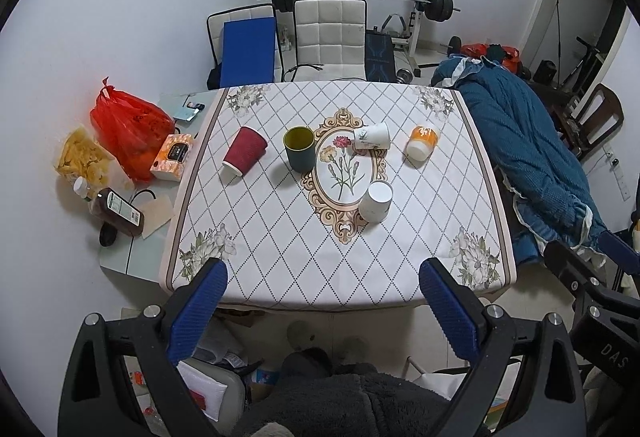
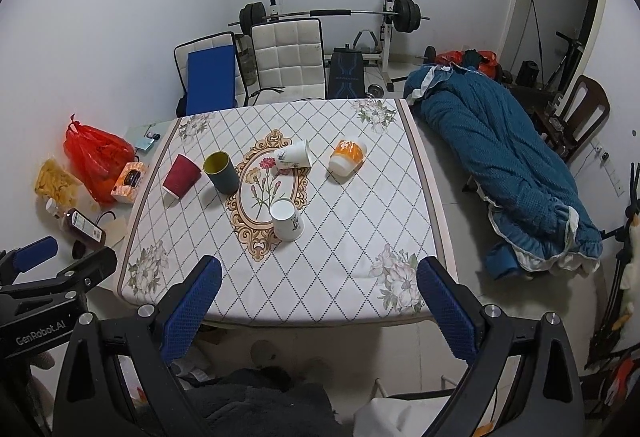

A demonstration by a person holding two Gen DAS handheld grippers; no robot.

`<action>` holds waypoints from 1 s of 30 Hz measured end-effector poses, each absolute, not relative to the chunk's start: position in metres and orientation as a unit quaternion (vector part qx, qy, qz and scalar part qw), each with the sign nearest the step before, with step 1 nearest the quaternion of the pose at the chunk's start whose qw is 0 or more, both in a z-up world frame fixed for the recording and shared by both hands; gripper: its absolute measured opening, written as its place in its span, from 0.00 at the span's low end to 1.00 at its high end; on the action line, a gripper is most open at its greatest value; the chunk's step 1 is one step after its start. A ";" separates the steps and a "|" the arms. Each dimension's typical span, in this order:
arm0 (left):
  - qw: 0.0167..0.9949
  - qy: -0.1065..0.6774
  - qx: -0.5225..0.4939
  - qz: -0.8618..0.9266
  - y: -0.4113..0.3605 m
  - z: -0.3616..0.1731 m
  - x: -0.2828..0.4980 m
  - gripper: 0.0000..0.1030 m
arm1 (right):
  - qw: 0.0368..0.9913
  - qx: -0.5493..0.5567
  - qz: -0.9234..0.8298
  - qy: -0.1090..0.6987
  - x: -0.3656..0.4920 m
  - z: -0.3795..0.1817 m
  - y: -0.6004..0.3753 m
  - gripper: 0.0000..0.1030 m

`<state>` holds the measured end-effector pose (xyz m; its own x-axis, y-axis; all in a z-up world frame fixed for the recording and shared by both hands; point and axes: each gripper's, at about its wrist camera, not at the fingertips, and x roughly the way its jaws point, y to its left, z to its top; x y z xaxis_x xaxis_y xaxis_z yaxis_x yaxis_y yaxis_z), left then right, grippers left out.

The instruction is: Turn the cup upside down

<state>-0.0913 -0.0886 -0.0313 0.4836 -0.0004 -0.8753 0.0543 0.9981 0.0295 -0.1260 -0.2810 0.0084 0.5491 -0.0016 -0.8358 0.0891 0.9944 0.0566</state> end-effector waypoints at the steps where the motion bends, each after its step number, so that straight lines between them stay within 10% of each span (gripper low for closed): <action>1: 0.861 0.508 0.026 -0.016 -0.088 -0.031 -0.091 0.95 | 0.879 0.046 -0.026 0.474 -0.126 0.008 -0.282 0.97; 30: 0.862 0.505 0.026 -0.011 -0.088 -0.022 -0.088 0.95 | 0.878 0.049 -0.020 0.476 -0.124 0.011 -0.278 0.97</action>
